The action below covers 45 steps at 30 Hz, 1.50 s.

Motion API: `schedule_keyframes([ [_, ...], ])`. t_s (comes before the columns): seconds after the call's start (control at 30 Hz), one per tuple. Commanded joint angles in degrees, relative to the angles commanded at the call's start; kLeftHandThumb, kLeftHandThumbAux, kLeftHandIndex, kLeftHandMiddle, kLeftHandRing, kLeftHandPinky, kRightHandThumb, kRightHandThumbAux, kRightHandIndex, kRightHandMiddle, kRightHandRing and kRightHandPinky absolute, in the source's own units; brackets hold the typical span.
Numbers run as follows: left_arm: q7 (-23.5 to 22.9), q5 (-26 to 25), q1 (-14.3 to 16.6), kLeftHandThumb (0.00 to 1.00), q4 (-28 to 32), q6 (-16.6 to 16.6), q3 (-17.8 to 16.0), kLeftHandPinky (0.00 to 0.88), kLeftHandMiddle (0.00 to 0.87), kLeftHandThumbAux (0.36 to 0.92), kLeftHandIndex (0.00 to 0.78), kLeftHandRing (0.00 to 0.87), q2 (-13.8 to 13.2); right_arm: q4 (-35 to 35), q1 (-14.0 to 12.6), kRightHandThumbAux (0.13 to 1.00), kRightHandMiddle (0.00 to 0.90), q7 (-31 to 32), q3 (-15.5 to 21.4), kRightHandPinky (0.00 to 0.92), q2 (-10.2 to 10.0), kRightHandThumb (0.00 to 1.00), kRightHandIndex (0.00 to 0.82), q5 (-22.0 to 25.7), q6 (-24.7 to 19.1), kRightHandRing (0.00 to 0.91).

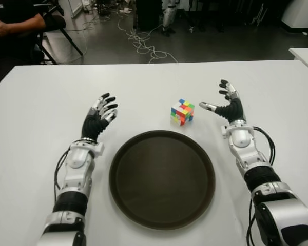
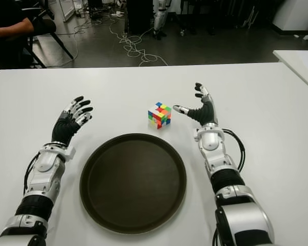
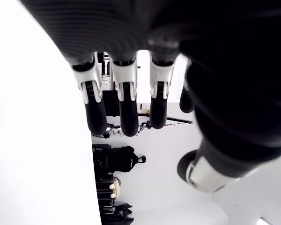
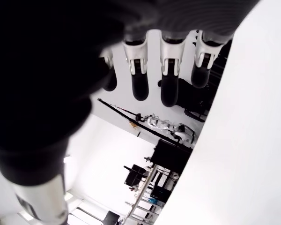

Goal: Pick up the Rubik's Cube and put it in the plate

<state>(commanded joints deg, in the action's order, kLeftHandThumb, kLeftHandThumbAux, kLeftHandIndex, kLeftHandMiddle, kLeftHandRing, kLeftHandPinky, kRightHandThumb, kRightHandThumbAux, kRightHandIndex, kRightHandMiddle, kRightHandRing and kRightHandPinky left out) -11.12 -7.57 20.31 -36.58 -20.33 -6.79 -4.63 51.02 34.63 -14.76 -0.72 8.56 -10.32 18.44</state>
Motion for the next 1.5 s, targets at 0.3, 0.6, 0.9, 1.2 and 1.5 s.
schedule_keyframes([
  [0.3, -0.3, -0.4, 0.1, 0.324, -0.3, -0.3, -0.2, 0.225, 0.181, 0.738, 0.118, 0.183, 0.2, 0.2, 0.1, 0.791, 0.177, 1.3, 0.7, 0.18, 0.0, 0.0, 0.105, 1.0, 0.4, 0.181],
  [0.6, -0.3, 0.0, 0.3, 0.332, -0.9, -0.6, -0.1, 0.226, 0.183, 0.75, 0.122, 0.183, 0.1, 2.6, -0.1, 0.807, 0.166, -4.6, -1.7, 0.181, 1.8, 0.0, 0.108, -4.5, 9.0, 0.177],
  [0.9, -0.2, 0.3, 0.4, 0.333, -1.0, -0.3, 0.1, 0.227, 0.184, 0.738, 0.121, 0.182, -0.1, 4.7, 1.3, 0.829, 0.174, -11.4, -4.1, 0.229, 3.8, 0.0, 0.125, -10.4, 13.9, 0.201],
  [1.2, 0.0, 0.8, 0.7, 0.321, -1.7, -0.6, 0.2, 0.223, 0.189, 0.728, 0.125, 0.186, -0.3, 7.6, 2.7, 0.839, 0.189, -19.0, -6.2, 0.257, 5.0, 0.0, 0.132, -14.8, 18.9, 0.227],
  [1.5, 0.2, 1.3, 0.7, 0.301, -1.6, -0.6, 0.5, 0.215, 0.187, 0.72, 0.124, 0.183, -0.4, 9.6, 4.5, 0.838, 0.185, -25.3, -8.4, 0.265, 6.2, 0.0, 0.126, -18.7, 20.3, 0.23],
])
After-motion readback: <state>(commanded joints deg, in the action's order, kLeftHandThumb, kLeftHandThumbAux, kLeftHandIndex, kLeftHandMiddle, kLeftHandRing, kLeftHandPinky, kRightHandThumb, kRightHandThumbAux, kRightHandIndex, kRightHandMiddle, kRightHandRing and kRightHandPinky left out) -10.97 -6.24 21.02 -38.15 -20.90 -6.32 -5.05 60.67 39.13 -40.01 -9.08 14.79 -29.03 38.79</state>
